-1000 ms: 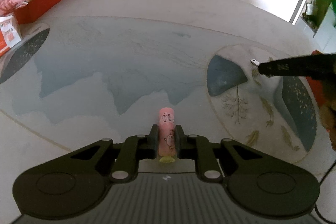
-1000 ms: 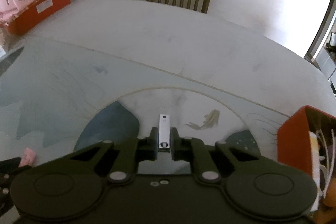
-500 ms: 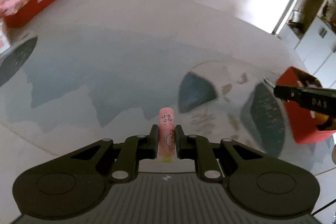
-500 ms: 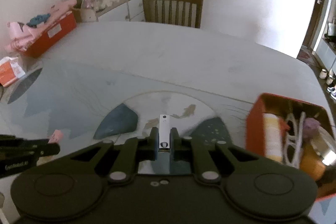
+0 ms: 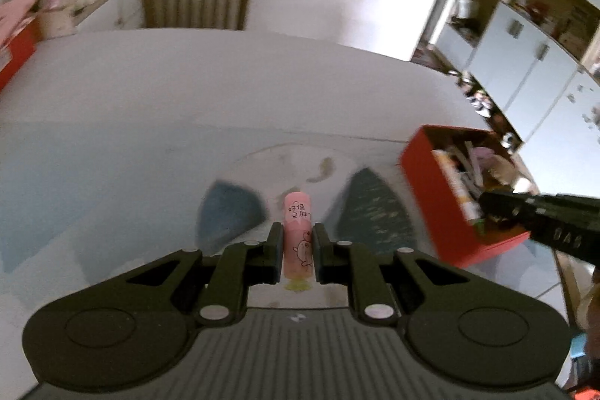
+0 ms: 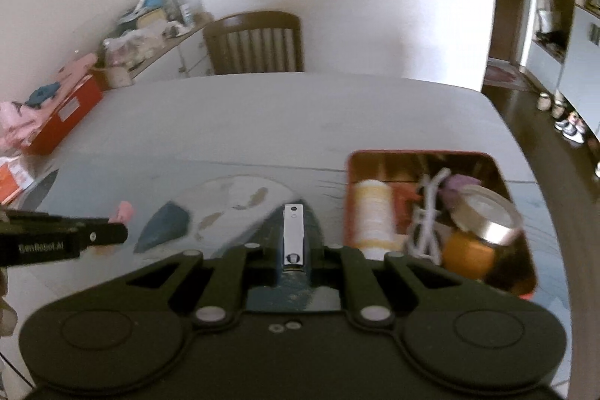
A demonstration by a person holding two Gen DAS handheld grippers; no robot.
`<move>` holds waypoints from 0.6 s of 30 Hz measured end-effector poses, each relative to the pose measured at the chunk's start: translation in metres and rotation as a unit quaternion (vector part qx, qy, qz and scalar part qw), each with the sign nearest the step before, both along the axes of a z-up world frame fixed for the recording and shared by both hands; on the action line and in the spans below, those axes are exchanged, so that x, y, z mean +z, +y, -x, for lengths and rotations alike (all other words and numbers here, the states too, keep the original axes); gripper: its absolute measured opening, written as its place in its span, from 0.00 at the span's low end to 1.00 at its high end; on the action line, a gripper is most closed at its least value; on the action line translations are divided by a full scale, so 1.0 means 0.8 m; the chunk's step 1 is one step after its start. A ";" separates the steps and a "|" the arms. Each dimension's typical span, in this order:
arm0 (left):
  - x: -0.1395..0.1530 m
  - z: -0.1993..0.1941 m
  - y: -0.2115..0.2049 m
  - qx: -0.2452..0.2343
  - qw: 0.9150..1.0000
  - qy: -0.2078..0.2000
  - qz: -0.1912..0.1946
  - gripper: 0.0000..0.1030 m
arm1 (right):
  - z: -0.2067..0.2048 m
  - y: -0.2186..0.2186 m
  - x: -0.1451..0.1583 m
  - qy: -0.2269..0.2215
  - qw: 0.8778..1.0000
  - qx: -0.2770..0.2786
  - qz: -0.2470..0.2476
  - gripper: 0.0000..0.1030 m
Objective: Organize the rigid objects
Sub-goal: 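Carry the pink tube and white clip into the red box and release both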
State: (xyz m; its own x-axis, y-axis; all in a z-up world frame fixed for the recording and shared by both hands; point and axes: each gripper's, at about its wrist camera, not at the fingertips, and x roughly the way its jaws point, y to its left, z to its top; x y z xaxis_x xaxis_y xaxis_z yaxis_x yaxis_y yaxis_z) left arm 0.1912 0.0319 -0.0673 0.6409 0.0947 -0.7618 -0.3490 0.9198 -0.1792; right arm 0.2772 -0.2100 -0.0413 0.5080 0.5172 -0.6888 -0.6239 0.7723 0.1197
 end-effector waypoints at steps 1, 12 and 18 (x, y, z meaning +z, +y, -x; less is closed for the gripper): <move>0.003 -0.009 -0.007 -0.009 1.000 -0.002 -0.001 0.15 | -0.002 -0.008 -0.001 -0.002 1.000 -0.005 0.001 0.10; 0.008 -0.116 -0.088 -0.094 0.995 0.001 0.012 0.15 | -0.045 -0.083 -0.019 0.003 0.999 -0.052 0.008 0.10; 0.000 -0.172 -0.127 -0.125 0.992 0.011 0.011 0.15 | -0.067 -0.100 -0.033 0.010 0.999 -0.047 0.021 0.10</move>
State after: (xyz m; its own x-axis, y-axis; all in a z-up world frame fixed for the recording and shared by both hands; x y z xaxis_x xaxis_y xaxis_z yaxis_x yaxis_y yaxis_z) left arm 0.3288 -0.0694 -0.0670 0.6262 -0.0816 -0.7754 -0.1149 0.9740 -0.1953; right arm 0.3305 -0.2902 -0.0679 0.5391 0.4382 -0.7193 -0.5460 0.8321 0.0977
